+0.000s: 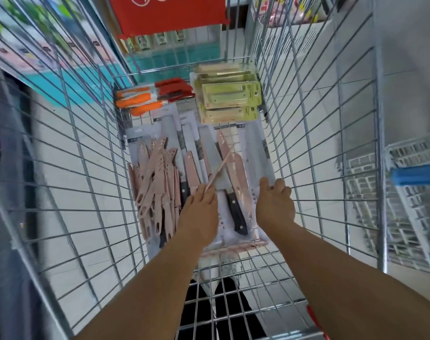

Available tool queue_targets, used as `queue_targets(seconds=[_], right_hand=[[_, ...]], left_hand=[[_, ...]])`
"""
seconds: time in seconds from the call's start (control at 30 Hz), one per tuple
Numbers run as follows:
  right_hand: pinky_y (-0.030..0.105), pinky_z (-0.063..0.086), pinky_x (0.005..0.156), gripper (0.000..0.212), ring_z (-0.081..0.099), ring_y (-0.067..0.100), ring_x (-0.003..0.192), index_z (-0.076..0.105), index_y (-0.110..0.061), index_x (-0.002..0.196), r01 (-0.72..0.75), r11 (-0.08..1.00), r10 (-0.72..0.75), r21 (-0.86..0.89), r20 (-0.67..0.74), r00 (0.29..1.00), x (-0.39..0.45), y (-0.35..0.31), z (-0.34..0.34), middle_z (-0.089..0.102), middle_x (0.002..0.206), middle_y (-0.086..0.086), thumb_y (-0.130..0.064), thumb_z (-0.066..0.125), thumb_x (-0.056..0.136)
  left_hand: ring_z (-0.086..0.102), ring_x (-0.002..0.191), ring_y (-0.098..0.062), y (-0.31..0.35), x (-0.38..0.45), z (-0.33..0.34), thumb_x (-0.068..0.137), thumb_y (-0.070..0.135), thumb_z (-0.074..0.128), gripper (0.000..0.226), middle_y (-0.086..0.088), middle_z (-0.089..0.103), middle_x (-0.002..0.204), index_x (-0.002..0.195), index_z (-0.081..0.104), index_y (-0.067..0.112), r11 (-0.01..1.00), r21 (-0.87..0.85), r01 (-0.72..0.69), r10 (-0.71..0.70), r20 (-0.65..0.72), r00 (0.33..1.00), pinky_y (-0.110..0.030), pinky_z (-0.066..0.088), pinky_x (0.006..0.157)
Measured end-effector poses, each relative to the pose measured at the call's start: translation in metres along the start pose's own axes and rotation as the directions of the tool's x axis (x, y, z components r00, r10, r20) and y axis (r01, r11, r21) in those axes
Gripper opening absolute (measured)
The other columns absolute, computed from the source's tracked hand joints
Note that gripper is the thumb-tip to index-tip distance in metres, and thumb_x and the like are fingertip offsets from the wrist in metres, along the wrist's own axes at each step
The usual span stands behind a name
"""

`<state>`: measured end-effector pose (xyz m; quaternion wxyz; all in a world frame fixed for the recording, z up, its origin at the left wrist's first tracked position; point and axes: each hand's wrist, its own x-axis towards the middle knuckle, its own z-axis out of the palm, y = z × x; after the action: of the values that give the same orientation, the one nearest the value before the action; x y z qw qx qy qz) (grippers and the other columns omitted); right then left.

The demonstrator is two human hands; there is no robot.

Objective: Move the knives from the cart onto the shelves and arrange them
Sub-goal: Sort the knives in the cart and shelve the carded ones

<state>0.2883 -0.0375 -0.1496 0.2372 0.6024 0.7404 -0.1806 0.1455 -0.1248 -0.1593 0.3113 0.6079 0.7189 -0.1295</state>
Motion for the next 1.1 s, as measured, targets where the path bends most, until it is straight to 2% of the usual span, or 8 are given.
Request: queue_targets(seconds=[0.13, 0.27, 0.37, 0.47, 0.67, 0.8, 0.93, 1.1], right_hand=[[0.035, 0.044, 0.087, 0.043, 0.045, 0.030, 0.114, 0.041, -0.012, 0.129, 0.141, 0.987, -0.141, 0.077, -0.009, 0.990, -0.003, -0.010, 0.005, 0.043, 0.126, 0.013, -0.009, 0.055, 0.089], [0.038, 0.048, 0.083, 0.037, 0.055, 0.031, 0.109, 0.042, -0.009, 0.124, 0.057, 0.987, -0.065, 0.152, 0.052, 0.997, -0.005, -0.020, 0.009, 0.048, 0.125, 0.014, -0.008, 0.055, 0.089], [0.037, 0.048, 0.083, 0.038, 0.057, 0.033, 0.108, 0.040, -0.004, 0.124, -0.016, 0.982, 0.006, 0.189, 0.056, 0.998, -0.003, -0.026, 0.010, 0.049, 0.127, 0.017, -0.002, 0.053, 0.089], [0.036, 0.049, 0.085, 0.039, 0.058, 0.032, 0.109, 0.040, 0.000, 0.126, -0.074, 0.967, 0.055, 0.244, 0.084, 0.995, 0.002, -0.028, 0.008, 0.051, 0.127, 0.017, -0.003, 0.055, 0.090], [0.031, 0.047, 0.071, 0.027, 0.063, 0.031, 0.094, 0.054, 0.002, 0.111, -0.164, 0.916, 0.115, 0.367, 0.153, 0.982, 0.010, -0.023, 0.005, 0.062, 0.107, 0.015, -0.015, 0.056, 0.090], [0.028, 0.037, 0.064, 0.018, 0.052, 0.025, 0.078, 0.053, -0.003, 0.102, -0.103, 0.854, 0.097, 0.511, 0.038, 0.995, 0.018, -0.032, -0.006, 0.058, 0.097, 0.011, -0.018, 0.048, 0.094], [0.031, 0.040, 0.066, 0.018, 0.059, 0.030, 0.088, 0.054, -0.002, 0.103, -0.068, 0.856, 0.059, 0.513, 0.033, 0.998, 0.031, -0.047, -0.006, 0.059, 0.104, 0.015, -0.016, 0.050, 0.093], [0.040, 0.050, 0.079, 0.027, 0.058, 0.035, 0.100, 0.049, -0.002, 0.116, -0.114, 0.861, 0.097, 0.495, 0.061, 0.993, 0.036, -0.052, -0.002, 0.053, 0.116, 0.017, -0.011, 0.054, 0.092]], left_hand=[[0.003, 0.146, -0.024, 0.002, 0.000, 0.001, 0.098, 0.018, 0.042, 0.057, -0.003, 0.011, 0.158, 0.149, 0.020, 0.007, 0.994, -0.109, 0.033, -0.043, -0.089, 0.995, -0.037, 0.014, 0.119], [0.032, 0.129, -0.022, 0.003, 0.001, -0.004, 0.095, 0.011, 0.048, 0.038, -0.003, 0.043, 0.138, 0.133, 0.047, 0.009, 0.972, -0.228, 0.049, -0.105, -0.244, 0.964, -0.028, 0.029, 0.108], [0.041, 0.117, -0.019, -0.001, -0.001, -0.010, 0.089, 0.005, 0.058, 0.034, 0.001, 0.048, 0.127, 0.121, 0.056, 0.015, 0.904, -0.415, 0.104, -0.217, -0.235, 0.948, -0.027, 0.037, 0.093], [0.055, 0.096, -0.025, -0.001, 0.000, -0.018, 0.093, 0.000, 0.047, 0.030, -0.003, 0.044, 0.126, 0.117, 0.055, 0.016, 0.832, -0.530, 0.161, -0.325, -0.232, 0.917, -0.033, 0.043, 0.076], [0.057, 0.085, -0.034, 0.003, 0.010, -0.020, 0.087, -0.002, 0.048, 0.032, -0.014, 0.054, 0.105, 0.117, 0.049, 0.010, 0.677, -0.683, 0.273, -0.465, -0.109, 0.879, -0.042, 0.048, 0.069], [0.052, 0.073, -0.027, 0.006, 0.011, -0.026, 0.091, 0.002, 0.045, 0.021, -0.018, 0.058, 0.098, 0.104, 0.061, 0.006, 0.596, -0.744, 0.303, -0.503, -0.051, 0.863, -0.030, 0.038, 0.057], [0.050, 0.072, -0.026, 0.007, 0.013, -0.030, 0.089, -0.003, 0.045, 0.024, -0.020, 0.059, 0.100, 0.102, 0.064, 0.004, 0.490, -0.819, 0.298, -0.526, -0.006, 0.850, -0.024, 0.034, 0.052], [0.051, 0.078, -0.022, 0.005, 0.011, -0.033, 0.092, -0.003, 0.044, 0.030, -0.007, 0.059, 0.097, 0.115, 0.059, 0.009, 0.432, -0.843, 0.322, -0.530, 0.052, 0.846, -0.025, 0.040, 0.063]])
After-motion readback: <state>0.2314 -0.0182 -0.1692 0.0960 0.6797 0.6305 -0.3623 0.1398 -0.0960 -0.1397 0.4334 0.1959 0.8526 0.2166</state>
